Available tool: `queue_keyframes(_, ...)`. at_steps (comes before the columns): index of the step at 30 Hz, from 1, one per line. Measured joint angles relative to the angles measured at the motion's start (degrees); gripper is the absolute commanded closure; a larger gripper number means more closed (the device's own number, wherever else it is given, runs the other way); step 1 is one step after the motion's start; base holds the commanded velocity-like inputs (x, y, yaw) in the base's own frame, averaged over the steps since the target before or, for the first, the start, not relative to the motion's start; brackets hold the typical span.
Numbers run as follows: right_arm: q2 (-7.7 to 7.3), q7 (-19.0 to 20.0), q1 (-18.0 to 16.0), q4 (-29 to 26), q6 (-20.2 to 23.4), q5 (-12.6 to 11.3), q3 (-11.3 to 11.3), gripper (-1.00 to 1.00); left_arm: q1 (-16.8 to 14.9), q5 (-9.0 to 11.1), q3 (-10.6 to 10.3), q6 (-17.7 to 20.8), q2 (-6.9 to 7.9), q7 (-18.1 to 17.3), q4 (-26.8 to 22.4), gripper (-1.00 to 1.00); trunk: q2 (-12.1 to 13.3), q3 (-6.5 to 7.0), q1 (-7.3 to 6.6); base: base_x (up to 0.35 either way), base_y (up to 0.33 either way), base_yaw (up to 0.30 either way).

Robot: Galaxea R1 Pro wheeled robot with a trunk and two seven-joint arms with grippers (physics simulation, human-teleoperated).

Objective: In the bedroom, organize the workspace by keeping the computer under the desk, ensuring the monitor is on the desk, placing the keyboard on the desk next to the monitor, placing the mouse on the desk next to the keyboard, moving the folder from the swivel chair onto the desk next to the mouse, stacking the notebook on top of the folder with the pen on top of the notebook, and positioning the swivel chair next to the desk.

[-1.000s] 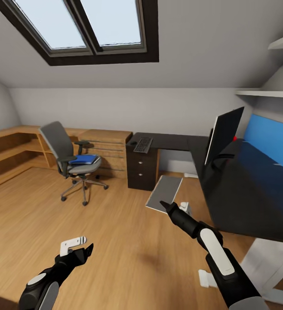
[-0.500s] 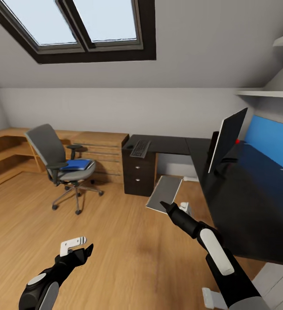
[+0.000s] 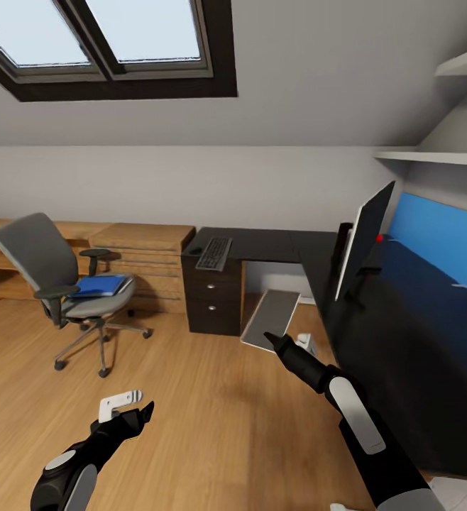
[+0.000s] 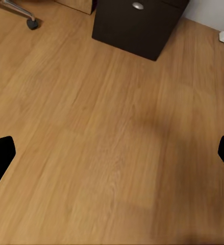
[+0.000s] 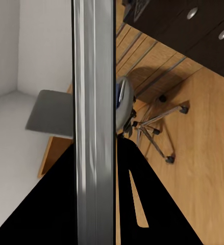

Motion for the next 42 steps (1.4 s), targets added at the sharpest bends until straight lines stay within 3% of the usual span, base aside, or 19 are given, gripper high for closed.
queue_keyframes(25, -0.09, 0.2, 0.0, 0.1, 0.1, 0.0, 0.0, 1.00, 0.0, 0.0, 0.1, 0.1, 0.00, -0.1, 0.0, -1.00, 10.0, 4.49, -5.49, 0.291, 0.037, -0.001)
queue_keyframes(42, -0.09, 0.2, 0.0, 0.1, 0.1, 0.0, 0.0, 1.00, 0.0, 0.0, 0.2, 0.1, -0.01, -0.1, 0.0, -1.00, 10.0, 4.49, -5.50, 0.310, 0.197, 0.000)
